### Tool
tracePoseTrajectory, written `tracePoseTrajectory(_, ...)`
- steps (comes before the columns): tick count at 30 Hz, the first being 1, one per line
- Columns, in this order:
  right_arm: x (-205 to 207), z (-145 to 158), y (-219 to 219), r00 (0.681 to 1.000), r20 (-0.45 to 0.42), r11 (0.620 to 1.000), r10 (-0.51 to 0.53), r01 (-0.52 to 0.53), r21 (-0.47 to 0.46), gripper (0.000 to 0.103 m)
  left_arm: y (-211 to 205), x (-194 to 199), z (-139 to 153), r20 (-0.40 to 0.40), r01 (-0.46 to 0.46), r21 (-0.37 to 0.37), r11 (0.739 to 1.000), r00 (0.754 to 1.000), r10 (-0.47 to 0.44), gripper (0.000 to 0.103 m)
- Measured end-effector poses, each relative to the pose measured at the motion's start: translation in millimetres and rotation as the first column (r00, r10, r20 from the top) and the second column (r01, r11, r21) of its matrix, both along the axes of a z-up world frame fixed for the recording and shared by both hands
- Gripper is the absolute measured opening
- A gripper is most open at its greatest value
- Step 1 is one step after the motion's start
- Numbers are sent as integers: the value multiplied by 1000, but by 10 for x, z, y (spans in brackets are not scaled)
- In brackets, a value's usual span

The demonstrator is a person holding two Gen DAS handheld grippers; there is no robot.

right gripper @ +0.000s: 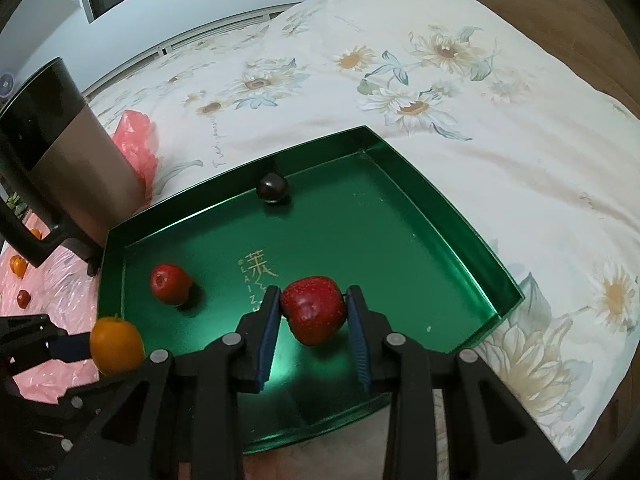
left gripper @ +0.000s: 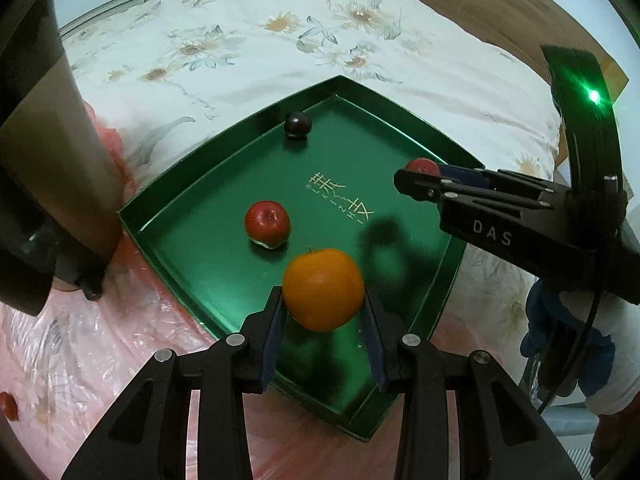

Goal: Organize fruits
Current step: 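Carry the apple and orange over the green tray with both tools, then open both tools to release the apple and orange into the tray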

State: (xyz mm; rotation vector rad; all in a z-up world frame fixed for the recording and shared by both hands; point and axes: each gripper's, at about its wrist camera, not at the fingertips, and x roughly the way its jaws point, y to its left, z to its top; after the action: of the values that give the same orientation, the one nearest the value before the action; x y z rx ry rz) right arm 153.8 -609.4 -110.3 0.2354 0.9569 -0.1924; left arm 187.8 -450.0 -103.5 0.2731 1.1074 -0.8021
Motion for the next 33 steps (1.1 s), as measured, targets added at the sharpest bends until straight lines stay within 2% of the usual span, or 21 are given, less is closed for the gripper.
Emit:
tracePoseTrajectory(16, 87, -209, -84, 1000, -20, 1000, -24, 24, 7, 54, -65, 103, -185, -11, -19, 31, 999, 1000, 20, 32)
tracePoseTrajectory(33, 201, -335, -146, 999, -37, 998, -38, 36, -48, 55, -106, 163, -340, 19, -10, 66, 998, 1000, 9, 32)
